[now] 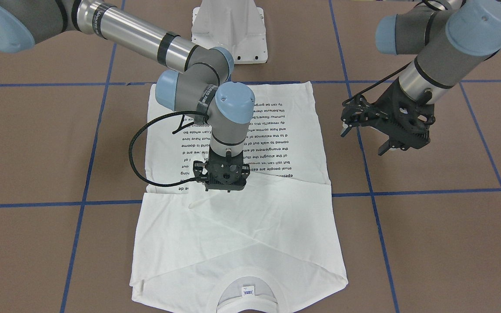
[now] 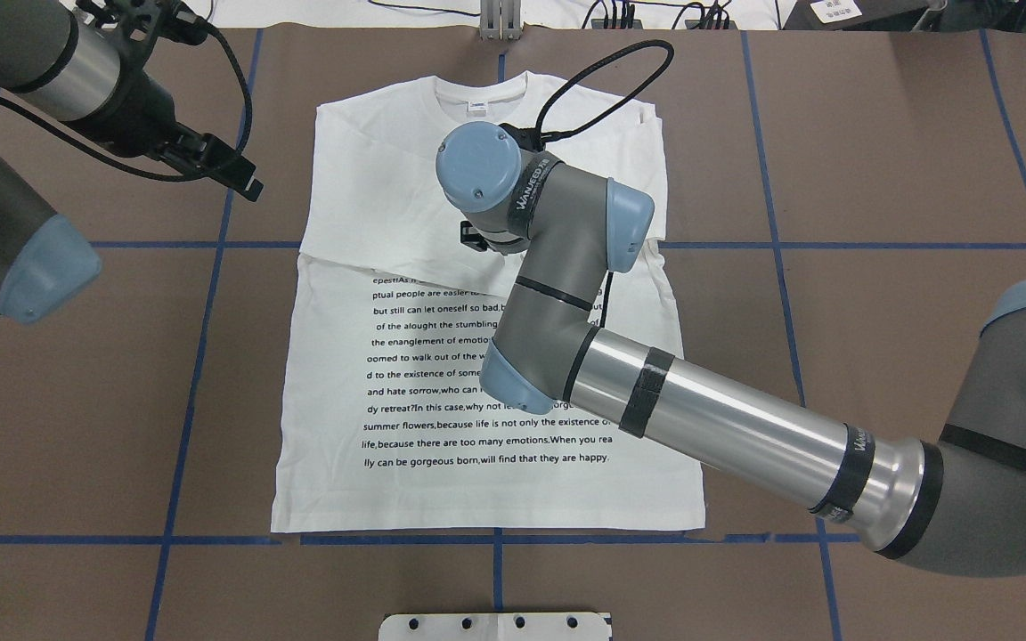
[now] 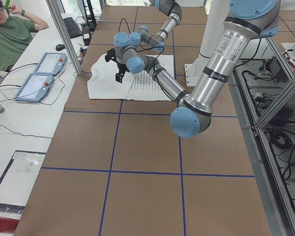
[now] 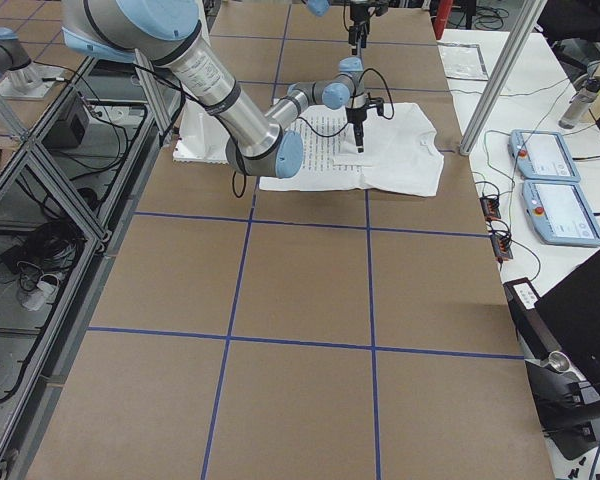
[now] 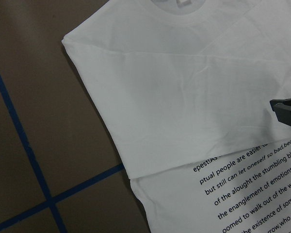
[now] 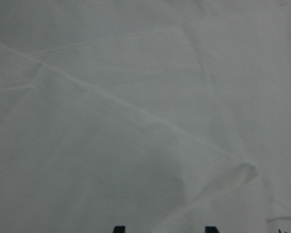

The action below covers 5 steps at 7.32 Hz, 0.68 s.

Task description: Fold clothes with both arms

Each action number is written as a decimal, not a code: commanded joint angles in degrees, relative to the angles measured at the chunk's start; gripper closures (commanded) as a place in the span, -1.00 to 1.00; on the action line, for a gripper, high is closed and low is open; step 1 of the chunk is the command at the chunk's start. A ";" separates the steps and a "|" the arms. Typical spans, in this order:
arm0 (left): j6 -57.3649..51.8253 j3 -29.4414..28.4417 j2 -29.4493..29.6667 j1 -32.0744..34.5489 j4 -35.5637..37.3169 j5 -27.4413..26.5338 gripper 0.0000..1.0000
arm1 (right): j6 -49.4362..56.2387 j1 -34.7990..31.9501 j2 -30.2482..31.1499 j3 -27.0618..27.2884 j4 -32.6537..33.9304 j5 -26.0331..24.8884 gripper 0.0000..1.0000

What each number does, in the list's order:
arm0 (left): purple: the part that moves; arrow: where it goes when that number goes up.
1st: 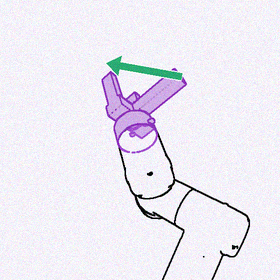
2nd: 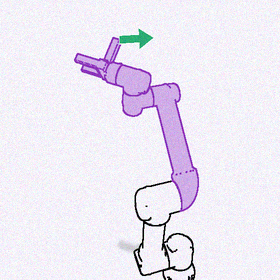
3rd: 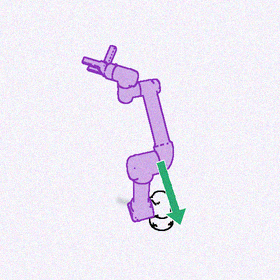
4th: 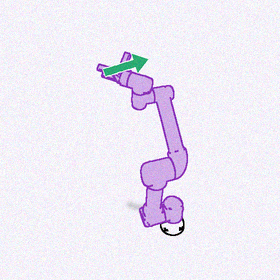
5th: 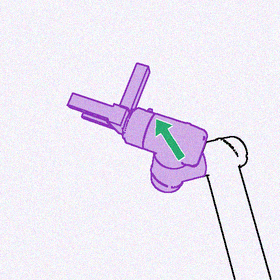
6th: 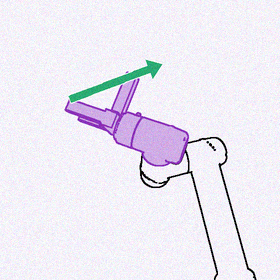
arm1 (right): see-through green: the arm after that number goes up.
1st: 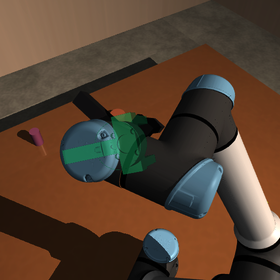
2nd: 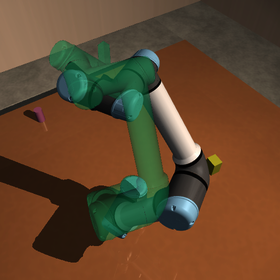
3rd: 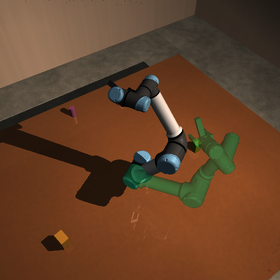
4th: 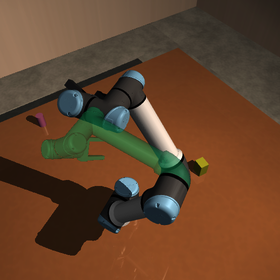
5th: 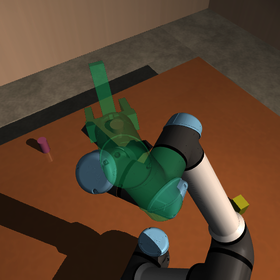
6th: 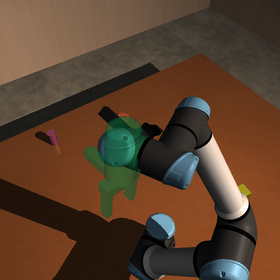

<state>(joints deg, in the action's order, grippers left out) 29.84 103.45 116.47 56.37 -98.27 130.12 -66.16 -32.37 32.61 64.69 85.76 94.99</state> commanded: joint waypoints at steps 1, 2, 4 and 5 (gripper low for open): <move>0.13 0.00 0.07 -0.12 0.01 0.05 -1.00 | 0.24 0.20 0.53 -0.44 -0.33 -0.94 -0.24; 0.13 0.00 0.07 -0.03 0.01 0.05 -1.00 | 0.16 0.29 0.44 -0.44 -0.33 -1.12 -0.06; 0.13 0.00 0.07 -0.03 0.01 -0.04 -1.00 | 0.07 0.56 0.44 -0.44 -0.42 -1.13 0.12; 0.05 0.00 -0.01 -0.12 0.01 -0.04 -1.00 | 0.07 0.73 0.44 -0.53 -0.42 -1.13 0.26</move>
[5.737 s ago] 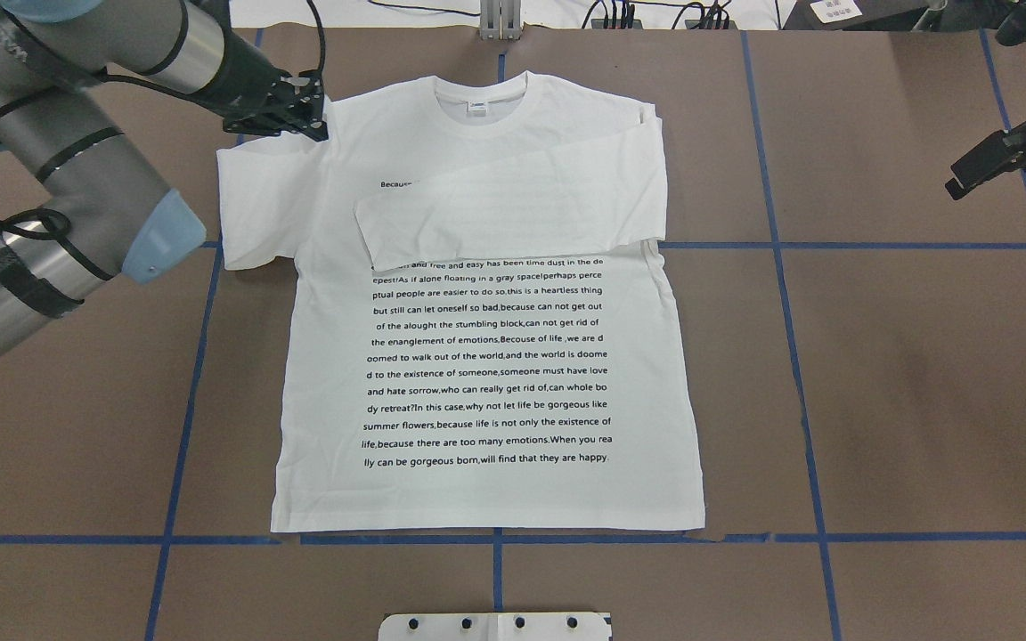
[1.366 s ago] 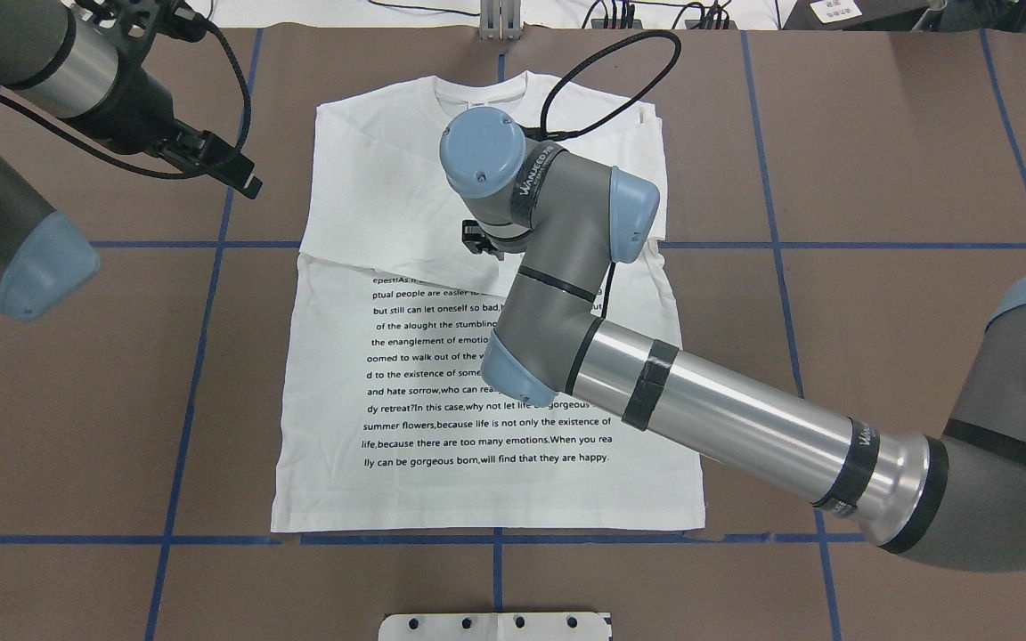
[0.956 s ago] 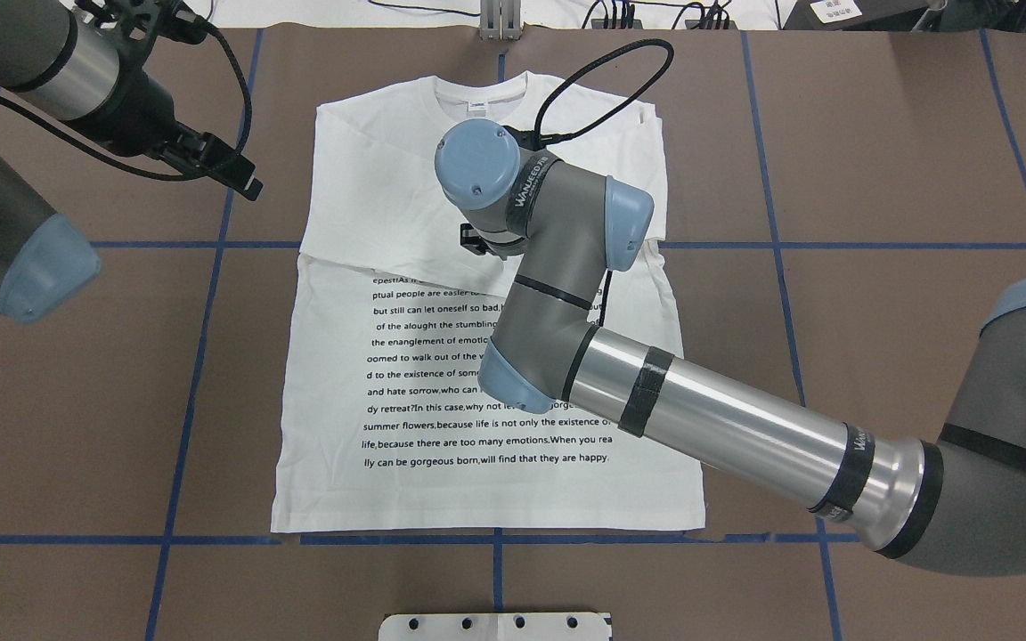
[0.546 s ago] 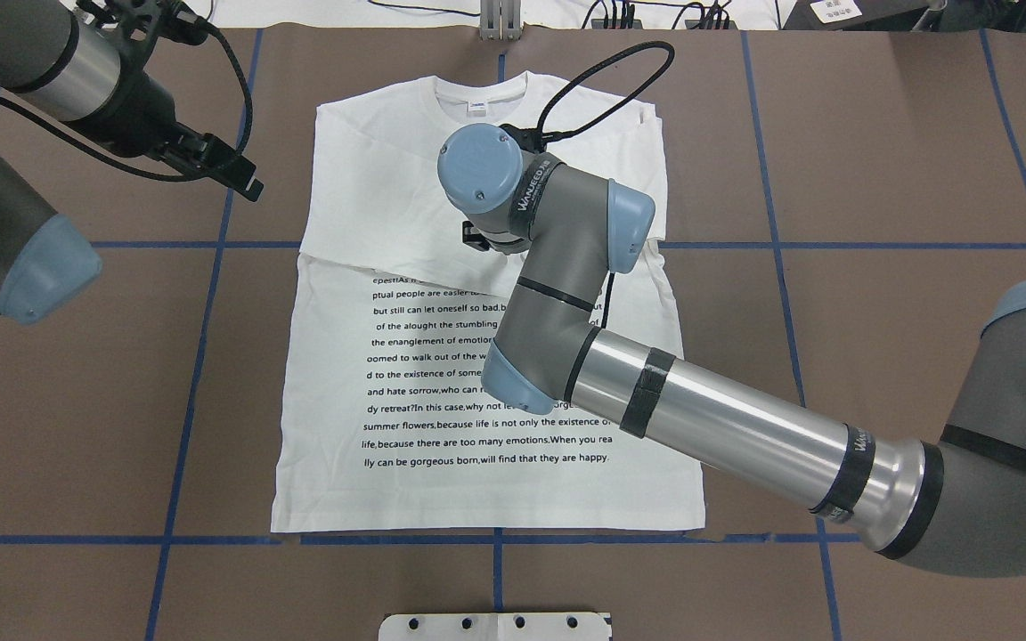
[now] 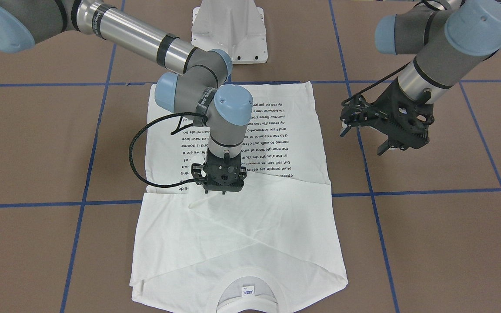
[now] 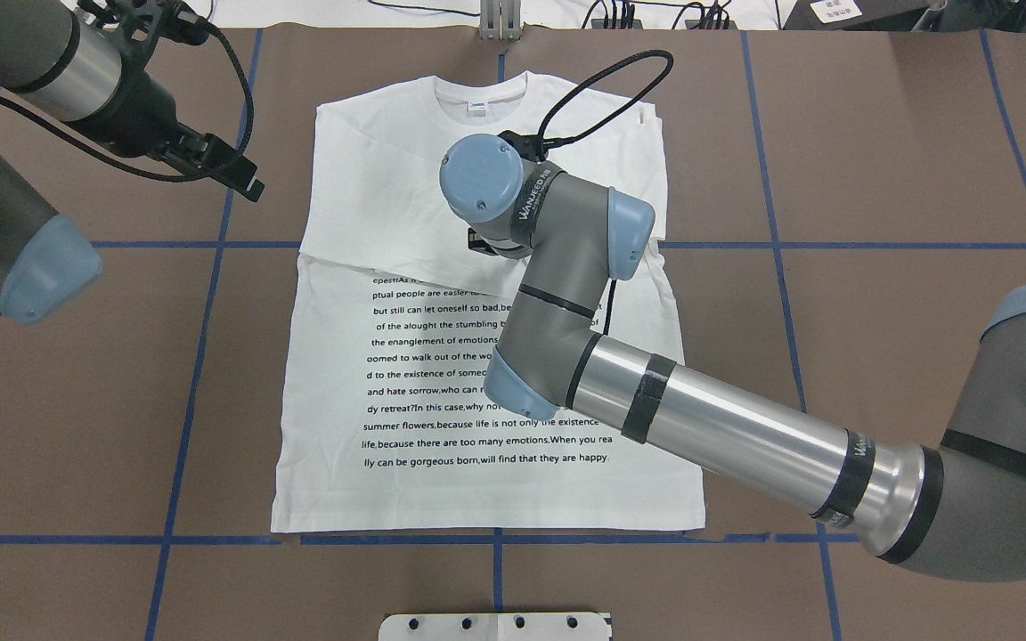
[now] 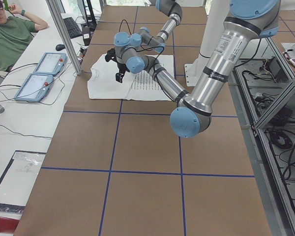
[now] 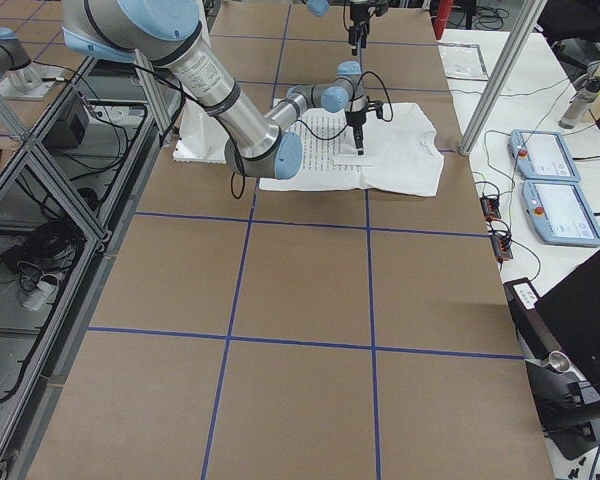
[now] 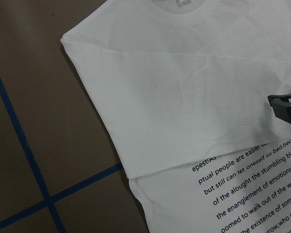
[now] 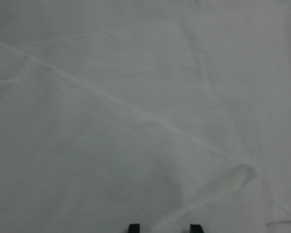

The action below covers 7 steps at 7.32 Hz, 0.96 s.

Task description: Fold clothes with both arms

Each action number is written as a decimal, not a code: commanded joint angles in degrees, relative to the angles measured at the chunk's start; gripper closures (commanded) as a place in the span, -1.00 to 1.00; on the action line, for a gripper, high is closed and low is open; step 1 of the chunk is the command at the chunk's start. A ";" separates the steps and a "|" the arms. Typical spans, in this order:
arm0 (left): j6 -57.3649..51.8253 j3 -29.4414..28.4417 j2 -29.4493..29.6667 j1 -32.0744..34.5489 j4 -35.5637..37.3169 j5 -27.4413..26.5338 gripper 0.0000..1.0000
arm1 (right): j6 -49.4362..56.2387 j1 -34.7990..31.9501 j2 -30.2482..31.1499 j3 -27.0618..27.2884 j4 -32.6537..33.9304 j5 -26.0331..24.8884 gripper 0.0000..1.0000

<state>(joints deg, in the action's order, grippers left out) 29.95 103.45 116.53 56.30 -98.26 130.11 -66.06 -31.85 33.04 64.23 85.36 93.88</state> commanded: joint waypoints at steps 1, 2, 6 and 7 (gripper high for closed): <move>-0.07 0.00 -0.07 0.04 0.00 -0.03 -1.00 | 0.05 0.39 0.00 -0.07 -0.01 -0.02 0.26; -0.07 0.00 -0.07 0.04 0.00 -0.03 -1.00 | 0.14 0.39 0.09 -0.07 -0.01 -0.02 0.26; -0.07 0.00 0.01 -0.04 0.00 -0.03 -1.00 | 0.14 0.39 0.18 0.02 0.07 -0.02 1.00; 0.10 0.00 0.01 -0.05 0.00 -0.03 -1.00 | 0.40 0.30 0.18 0.28 0.07 -0.02 1.00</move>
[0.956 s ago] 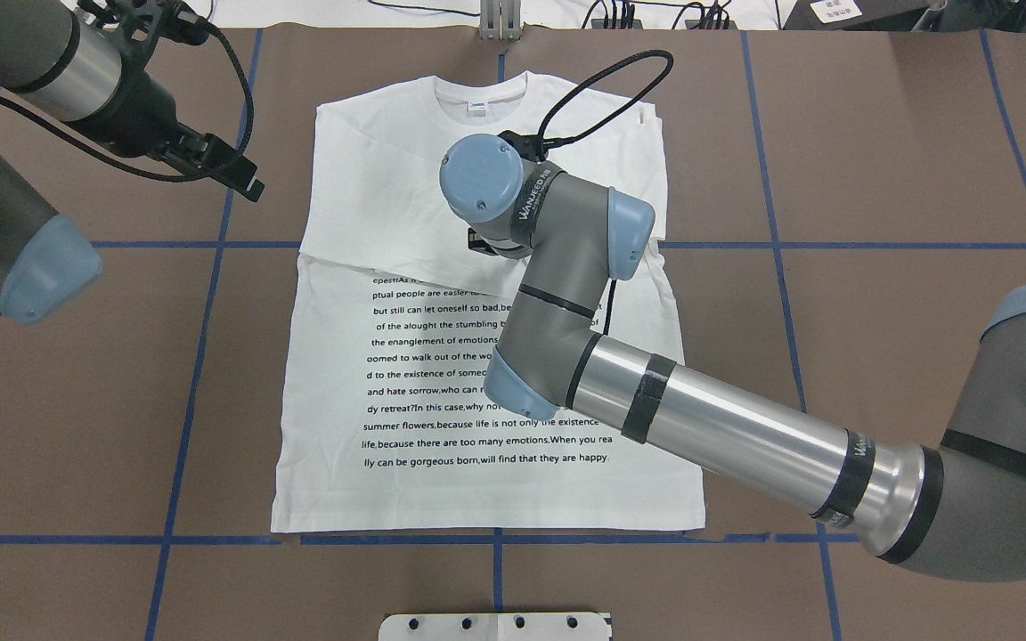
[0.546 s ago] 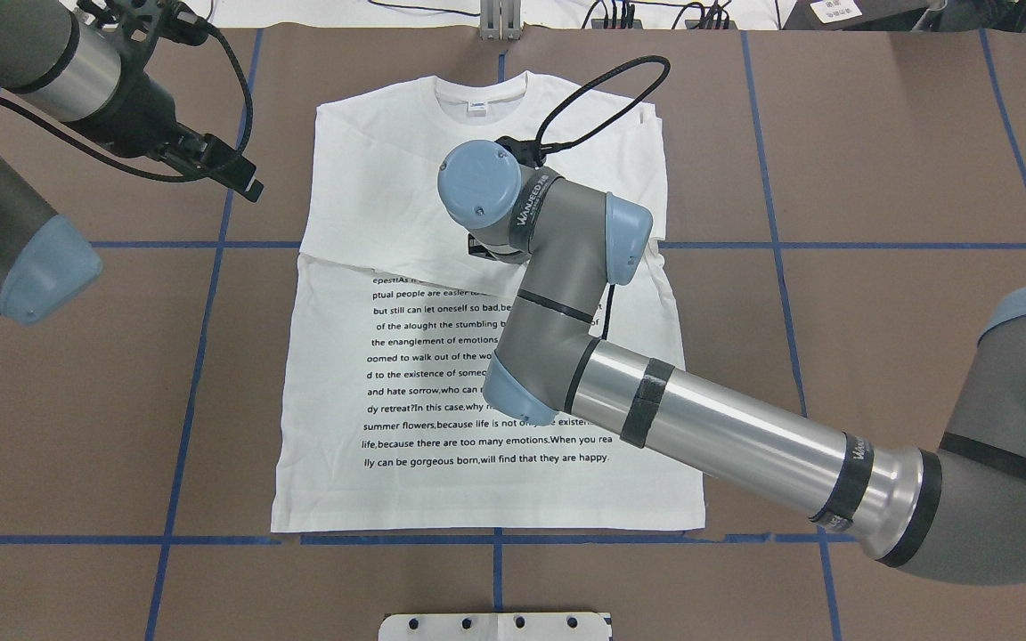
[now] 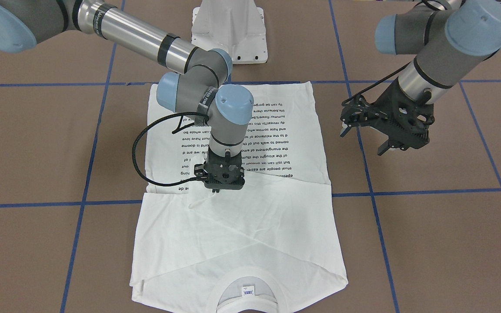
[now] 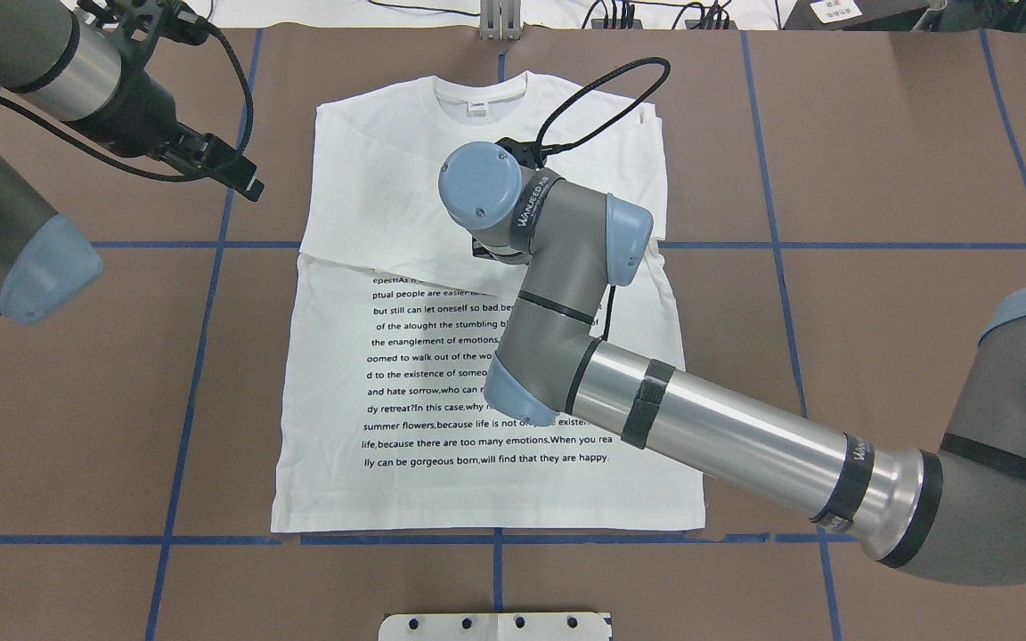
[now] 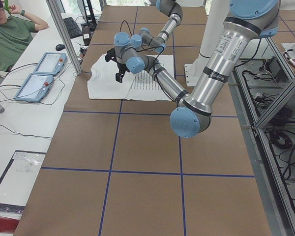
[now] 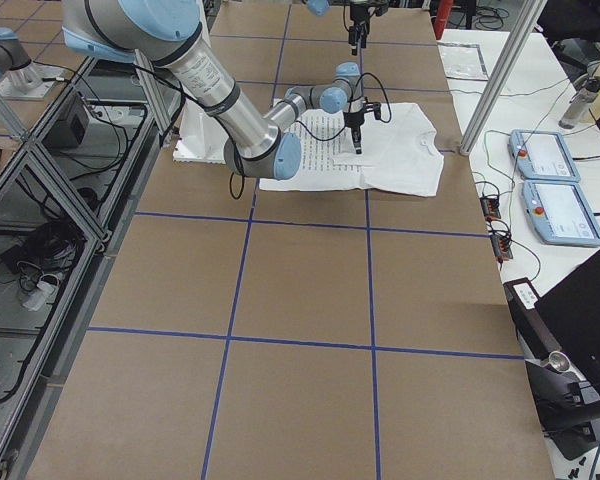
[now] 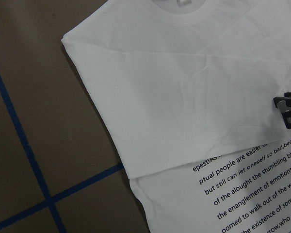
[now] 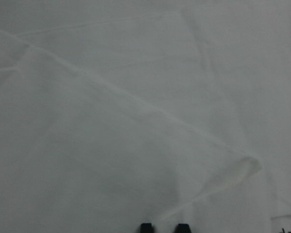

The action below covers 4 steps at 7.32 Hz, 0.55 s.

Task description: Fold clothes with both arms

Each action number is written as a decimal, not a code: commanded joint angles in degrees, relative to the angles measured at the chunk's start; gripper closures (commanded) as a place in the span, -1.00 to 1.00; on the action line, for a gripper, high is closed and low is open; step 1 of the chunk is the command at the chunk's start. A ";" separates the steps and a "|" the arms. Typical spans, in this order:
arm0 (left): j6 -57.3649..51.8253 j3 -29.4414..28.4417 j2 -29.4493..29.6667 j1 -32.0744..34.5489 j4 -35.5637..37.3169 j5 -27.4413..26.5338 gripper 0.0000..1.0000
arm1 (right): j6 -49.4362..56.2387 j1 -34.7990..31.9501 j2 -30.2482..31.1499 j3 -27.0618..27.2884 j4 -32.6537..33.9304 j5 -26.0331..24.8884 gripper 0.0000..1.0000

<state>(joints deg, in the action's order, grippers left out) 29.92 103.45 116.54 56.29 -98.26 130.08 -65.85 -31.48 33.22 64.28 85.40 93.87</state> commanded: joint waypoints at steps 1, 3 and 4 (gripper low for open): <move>0.14 0.00 0.01 -0.04 -0.09 0.00 -1.00 | 0.20 -0.25 0.09 0.76 0.29 0.26 1.00; 0.14 0.00 0.09 -0.04 -0.09 0.00 -1.00 | 0.89 -1.30 5.33 6.43 0.47 0.52 1.00; 0.23 0.09 0.18 -0.04 -0.09 0.00 -1.00 | 1.86 -1.83 8.06 9.35 0.56 0.70 1.00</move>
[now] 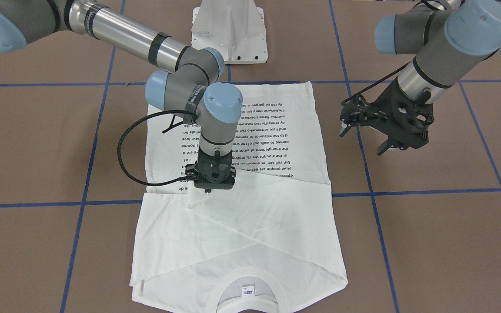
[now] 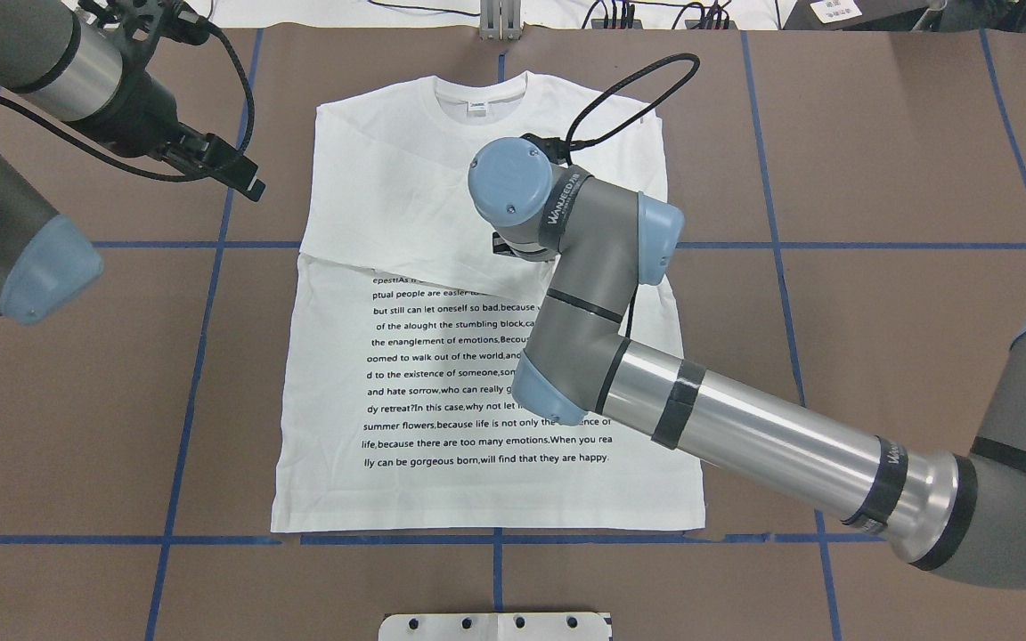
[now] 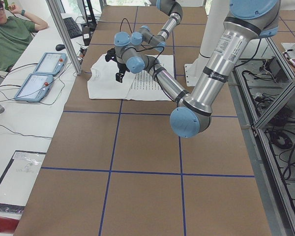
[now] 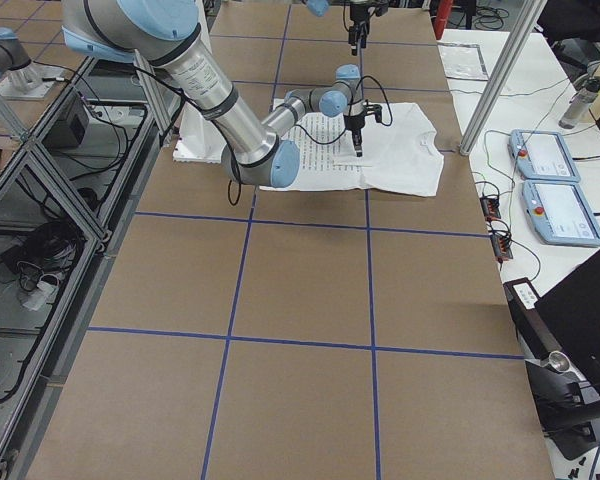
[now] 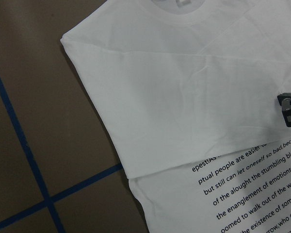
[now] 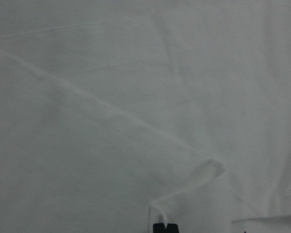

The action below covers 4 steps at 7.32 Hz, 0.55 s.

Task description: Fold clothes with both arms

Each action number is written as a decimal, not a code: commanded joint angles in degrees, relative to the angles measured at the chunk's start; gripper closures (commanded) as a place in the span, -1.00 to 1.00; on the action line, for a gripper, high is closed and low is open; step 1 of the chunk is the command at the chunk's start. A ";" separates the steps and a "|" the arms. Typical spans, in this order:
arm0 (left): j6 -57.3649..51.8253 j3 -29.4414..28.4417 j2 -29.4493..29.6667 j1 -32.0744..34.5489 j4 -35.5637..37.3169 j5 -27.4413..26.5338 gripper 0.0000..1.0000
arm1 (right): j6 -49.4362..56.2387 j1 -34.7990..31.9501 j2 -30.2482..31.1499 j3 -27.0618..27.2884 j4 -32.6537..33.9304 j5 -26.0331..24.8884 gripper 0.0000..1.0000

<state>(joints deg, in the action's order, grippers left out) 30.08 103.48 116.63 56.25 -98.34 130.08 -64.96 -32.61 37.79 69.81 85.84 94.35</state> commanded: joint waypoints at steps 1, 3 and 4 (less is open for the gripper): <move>0.07 -0.04 0.09 -0.09 -0.01 0.00 -1.00 | 1.84 -1.04 5.26 5.23 0.12 0.22 1.00; 0.07 -0.04 0.18 -0.09 -0.01 0.00 -1.00 | 2.38 -1.57 6.85 6.73 0.29 0.31 1.00; 0.16 0.05 0.18 -0.09 0.08 0.00 -1.00 | 2.64 -1.66 8.17 8.22 0.38 0.31 1.00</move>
<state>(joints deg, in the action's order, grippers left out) 30.17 103.47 116.77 56.17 -98.33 130.08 -62.68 -34.09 44.48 76.45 86.11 94.65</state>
